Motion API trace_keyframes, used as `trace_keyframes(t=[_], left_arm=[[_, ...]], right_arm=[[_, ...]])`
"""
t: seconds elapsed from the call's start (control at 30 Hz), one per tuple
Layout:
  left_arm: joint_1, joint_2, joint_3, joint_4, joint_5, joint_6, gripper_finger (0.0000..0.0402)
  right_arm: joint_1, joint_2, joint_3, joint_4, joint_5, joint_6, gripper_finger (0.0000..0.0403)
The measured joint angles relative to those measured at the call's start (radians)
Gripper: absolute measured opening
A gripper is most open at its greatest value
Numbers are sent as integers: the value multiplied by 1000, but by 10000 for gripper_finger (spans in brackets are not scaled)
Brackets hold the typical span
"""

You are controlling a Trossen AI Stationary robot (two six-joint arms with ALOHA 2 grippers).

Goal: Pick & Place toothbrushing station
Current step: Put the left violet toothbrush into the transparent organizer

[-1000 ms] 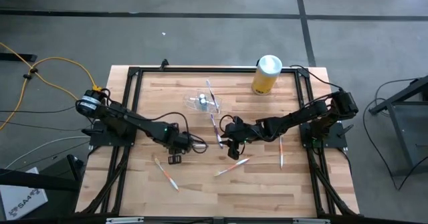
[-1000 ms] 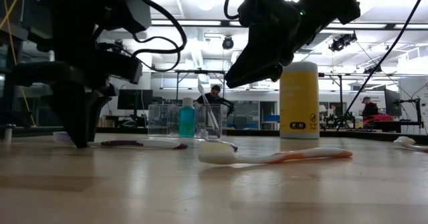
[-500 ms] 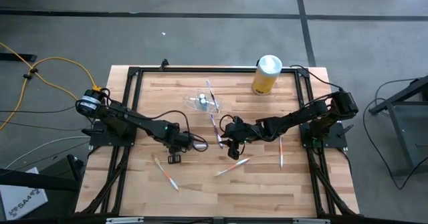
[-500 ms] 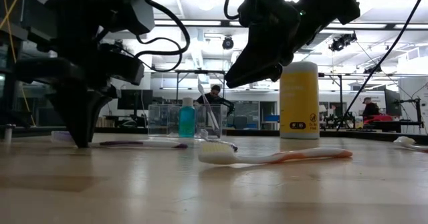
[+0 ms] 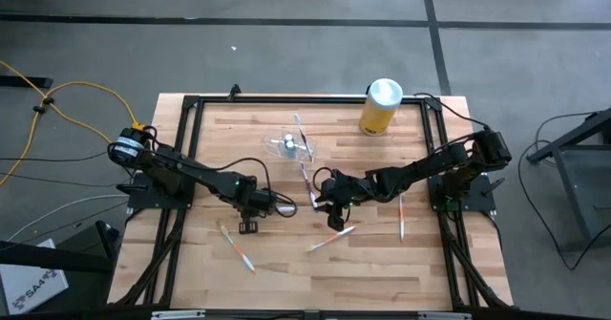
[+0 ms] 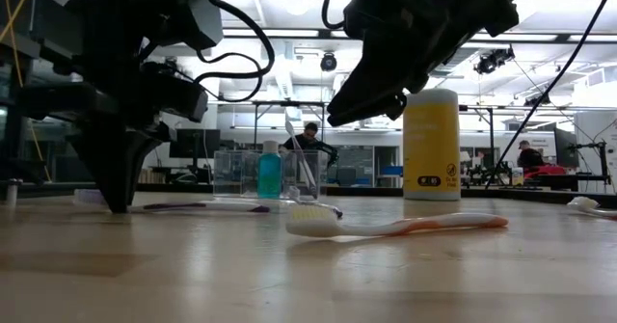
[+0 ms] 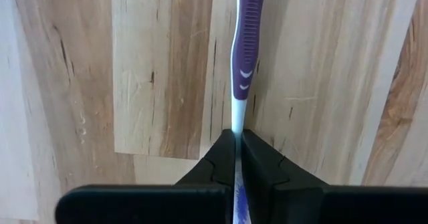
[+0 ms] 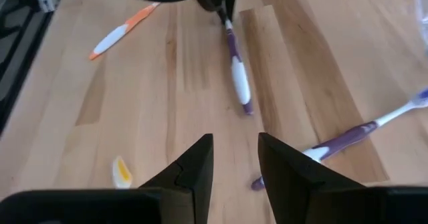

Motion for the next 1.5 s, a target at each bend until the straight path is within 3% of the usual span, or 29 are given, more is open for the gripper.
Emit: trace_keyframes(t=[0.67,0.97,1.27,1.5], left_arm=[[-1,-2,5,59,-29,49,117],[51,-2,18,101,-39,155,124],[90,0,24,353,-88,243,124],[118,1,23,287,-68,221,124]], right_arm=[[0,0,0,9,-6,6,110],[31,0,0,25,0,7,110],[46,0,0,29,1,8,110],[58,0,0,19,0,8,110]])
